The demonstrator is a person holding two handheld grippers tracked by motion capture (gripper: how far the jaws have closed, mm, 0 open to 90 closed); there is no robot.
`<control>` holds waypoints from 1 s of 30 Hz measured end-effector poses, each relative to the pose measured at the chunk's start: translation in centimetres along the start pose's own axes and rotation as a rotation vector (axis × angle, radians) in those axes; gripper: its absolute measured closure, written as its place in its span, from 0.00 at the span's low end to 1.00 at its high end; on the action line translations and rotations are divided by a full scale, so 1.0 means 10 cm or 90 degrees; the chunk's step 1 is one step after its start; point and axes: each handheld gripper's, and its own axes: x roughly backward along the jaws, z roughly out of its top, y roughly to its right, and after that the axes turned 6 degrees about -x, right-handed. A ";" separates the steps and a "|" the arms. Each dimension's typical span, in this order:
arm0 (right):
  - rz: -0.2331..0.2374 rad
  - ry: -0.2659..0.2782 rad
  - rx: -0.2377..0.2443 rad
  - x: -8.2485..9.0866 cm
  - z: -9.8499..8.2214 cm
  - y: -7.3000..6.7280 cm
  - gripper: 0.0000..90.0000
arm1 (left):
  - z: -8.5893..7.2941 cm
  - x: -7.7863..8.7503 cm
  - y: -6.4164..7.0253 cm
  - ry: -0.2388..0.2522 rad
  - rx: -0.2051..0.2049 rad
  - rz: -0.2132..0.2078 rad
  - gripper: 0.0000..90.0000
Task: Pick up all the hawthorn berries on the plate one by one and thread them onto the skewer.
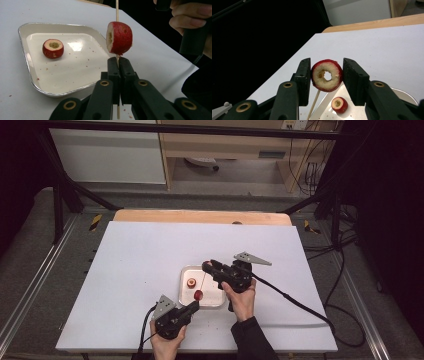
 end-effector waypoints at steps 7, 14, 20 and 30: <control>-0.003 0.011 0.017 0.01 -0.05 -0.02 0.67 | -0.01 -0.02 0.04 0.024 0.052 -0.015 0.98; -0.005 0.003 0.008 0.03 -0.05 -0.03 0.67 | -0.04 -0.06 0.04 0.023 0.034 -0.012 0.98; 0.017 -0.033 -0.001 0.10 0.02 0.03 0.67 | -0.05 -0.03 -0.03 0.027 0.019 -0.043 0.98; 0.109 -0.127 0.030 0.05 -0.10 0.05 0.67 | 0.04 0.08 -0.08 0.039 -0.008 -0.039 0.99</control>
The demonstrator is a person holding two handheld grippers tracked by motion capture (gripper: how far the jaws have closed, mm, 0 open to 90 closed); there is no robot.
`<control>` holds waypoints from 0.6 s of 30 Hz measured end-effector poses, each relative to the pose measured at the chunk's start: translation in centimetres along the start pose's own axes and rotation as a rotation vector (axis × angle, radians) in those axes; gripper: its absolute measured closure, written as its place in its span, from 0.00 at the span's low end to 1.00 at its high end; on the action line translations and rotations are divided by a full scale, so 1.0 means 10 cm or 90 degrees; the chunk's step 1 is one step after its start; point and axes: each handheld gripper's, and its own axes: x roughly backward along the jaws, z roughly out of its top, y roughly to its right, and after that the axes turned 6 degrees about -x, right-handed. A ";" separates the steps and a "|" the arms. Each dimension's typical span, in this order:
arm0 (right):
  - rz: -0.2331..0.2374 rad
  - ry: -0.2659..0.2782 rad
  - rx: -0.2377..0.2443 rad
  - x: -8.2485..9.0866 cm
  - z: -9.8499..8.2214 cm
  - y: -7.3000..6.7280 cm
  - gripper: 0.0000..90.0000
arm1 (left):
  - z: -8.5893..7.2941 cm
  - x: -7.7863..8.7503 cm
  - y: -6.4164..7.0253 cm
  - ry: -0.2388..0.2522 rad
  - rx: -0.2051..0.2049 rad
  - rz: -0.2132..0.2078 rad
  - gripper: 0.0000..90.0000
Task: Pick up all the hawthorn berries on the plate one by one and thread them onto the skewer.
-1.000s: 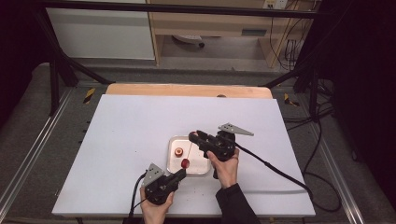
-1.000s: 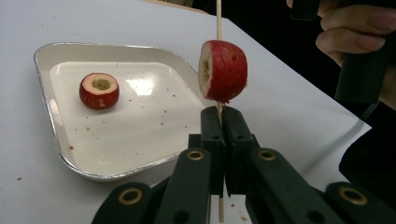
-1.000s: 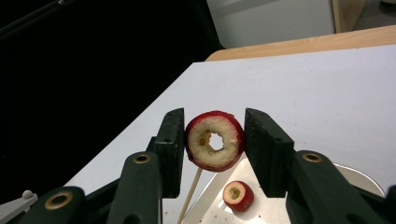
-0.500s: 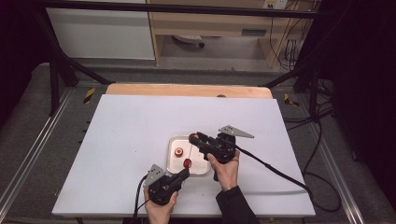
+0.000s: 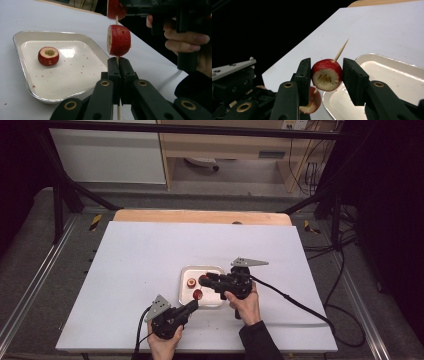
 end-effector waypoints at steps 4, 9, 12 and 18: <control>-0.008 0.002 -0.003 -0.05 -0.07 -0.01 0.67 | 0.04 -0.04 -0.01 -0.014 -0.003 0.010 0.99; -0.020 0.015 0.013 -0.04 -0.08 -0.02 0.64 | 0.03 -0.05 -0.01 -0.014 -0.019 0.024 0.99; -0.038 0.026 0.024 -0.01 -0.06 -0.03 0.50 | 0.02 -0.02 -0.04 -0.022 -0.036 0.037 0.99; -0.090 0.002 0.071 0.06 -0.01 -0.01 0.22 | 0.01 0.05 -0.12 -0.041 -0.068 0.067 0.98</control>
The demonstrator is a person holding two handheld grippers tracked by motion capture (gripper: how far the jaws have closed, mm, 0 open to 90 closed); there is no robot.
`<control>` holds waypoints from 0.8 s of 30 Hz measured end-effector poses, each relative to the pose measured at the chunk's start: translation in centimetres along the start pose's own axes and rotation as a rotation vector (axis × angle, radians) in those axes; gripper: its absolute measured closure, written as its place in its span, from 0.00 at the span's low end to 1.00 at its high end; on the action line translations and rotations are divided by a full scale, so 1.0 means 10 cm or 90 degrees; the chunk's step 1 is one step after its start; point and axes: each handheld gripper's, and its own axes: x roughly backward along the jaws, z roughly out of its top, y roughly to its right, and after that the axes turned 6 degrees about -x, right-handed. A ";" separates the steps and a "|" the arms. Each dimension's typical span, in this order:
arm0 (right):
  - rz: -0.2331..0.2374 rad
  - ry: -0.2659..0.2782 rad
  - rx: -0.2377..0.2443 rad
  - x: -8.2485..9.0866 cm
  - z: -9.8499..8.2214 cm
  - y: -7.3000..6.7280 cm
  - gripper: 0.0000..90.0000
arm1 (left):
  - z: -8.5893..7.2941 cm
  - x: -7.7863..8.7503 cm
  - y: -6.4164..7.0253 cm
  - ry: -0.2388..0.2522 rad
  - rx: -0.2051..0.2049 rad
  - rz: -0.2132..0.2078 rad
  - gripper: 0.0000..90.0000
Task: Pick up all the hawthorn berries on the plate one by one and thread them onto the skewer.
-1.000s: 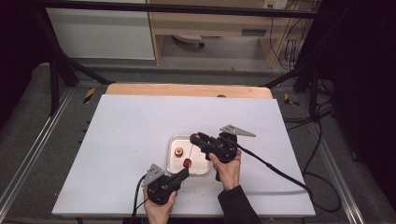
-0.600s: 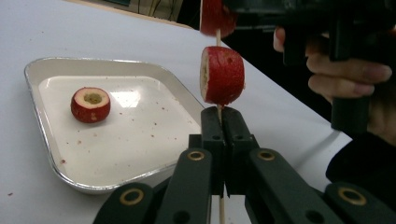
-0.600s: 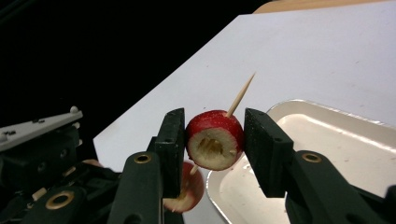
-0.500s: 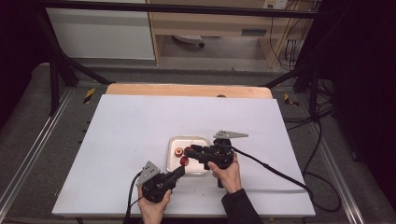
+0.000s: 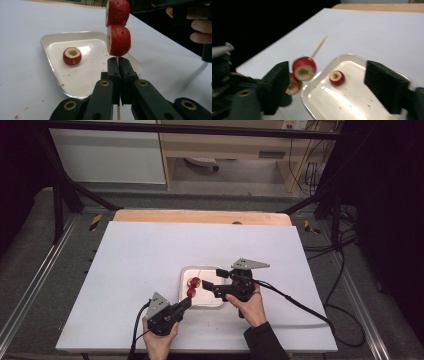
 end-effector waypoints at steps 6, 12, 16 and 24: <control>-0.037 -0.060 0.034 -0.01 0.00 0.07 0.09 | -0.01 0.07 -0.08 -0.026 -0.024 0.015 0.98; -0.072 -0.100 0.053 -0.03 0.04 0.11 0.04 | -0.05 0.17 -0.20 -0.047 -0.028 0.028 0.98; -0.103 -0.140 0.067 -0.08 0.08 0.10 0.04 | -0.05 0.22 -0.27 -0.056 -0.023 0.028 0.98; -0.100 -0.208 0.103 -0.35 0.17 0.06 0.04 | -0.06 0.30 -0.35 -0.067 -0.024 0.033 0.98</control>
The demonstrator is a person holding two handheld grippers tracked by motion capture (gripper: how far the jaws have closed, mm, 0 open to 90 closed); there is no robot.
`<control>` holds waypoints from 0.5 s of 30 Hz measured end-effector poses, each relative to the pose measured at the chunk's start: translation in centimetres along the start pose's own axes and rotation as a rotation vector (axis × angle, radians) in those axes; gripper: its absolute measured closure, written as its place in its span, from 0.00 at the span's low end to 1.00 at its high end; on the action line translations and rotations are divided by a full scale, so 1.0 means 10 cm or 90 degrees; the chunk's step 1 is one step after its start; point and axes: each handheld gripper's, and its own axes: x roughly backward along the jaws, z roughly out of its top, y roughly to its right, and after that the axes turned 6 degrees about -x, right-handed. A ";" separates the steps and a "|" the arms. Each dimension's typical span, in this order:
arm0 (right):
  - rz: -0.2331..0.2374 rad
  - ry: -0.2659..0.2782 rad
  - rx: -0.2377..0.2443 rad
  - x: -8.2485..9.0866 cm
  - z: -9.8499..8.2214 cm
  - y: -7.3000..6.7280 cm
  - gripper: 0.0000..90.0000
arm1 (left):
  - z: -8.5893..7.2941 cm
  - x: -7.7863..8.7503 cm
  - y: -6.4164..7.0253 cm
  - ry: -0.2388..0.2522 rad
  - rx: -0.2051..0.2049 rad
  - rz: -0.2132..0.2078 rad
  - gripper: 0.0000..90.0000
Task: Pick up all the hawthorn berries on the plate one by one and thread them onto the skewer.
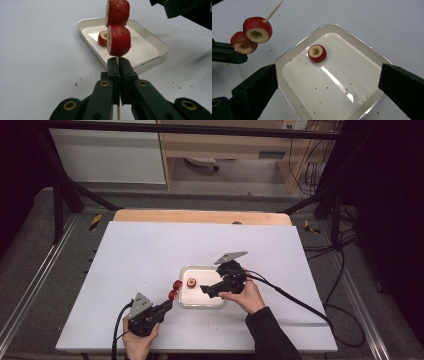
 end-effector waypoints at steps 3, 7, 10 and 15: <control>0.018 -0.026 0.049 -0.09 0.07 -0.02 0.04 | -0.01 0.02 -0.03 -0.003 0.001 0.002 0.98; 0.011 -0.069 0.091 -0.23 0.17 -0.06 0.05 | -0.03 0.03 -0.06 -0.005 0.003 0.006 0.98; 0.012 -0.096 0.110 -0.32 0.22 -0.08 0.08 | -0.04 0.03 -0.08 -0.007 0.007 0.006 0.98; 0.016 -0.145 0.148 -0.45 0.31 -0.07 0.15 | -0.05 0.03 -0.09 -0.010 0.004 0.013 0.98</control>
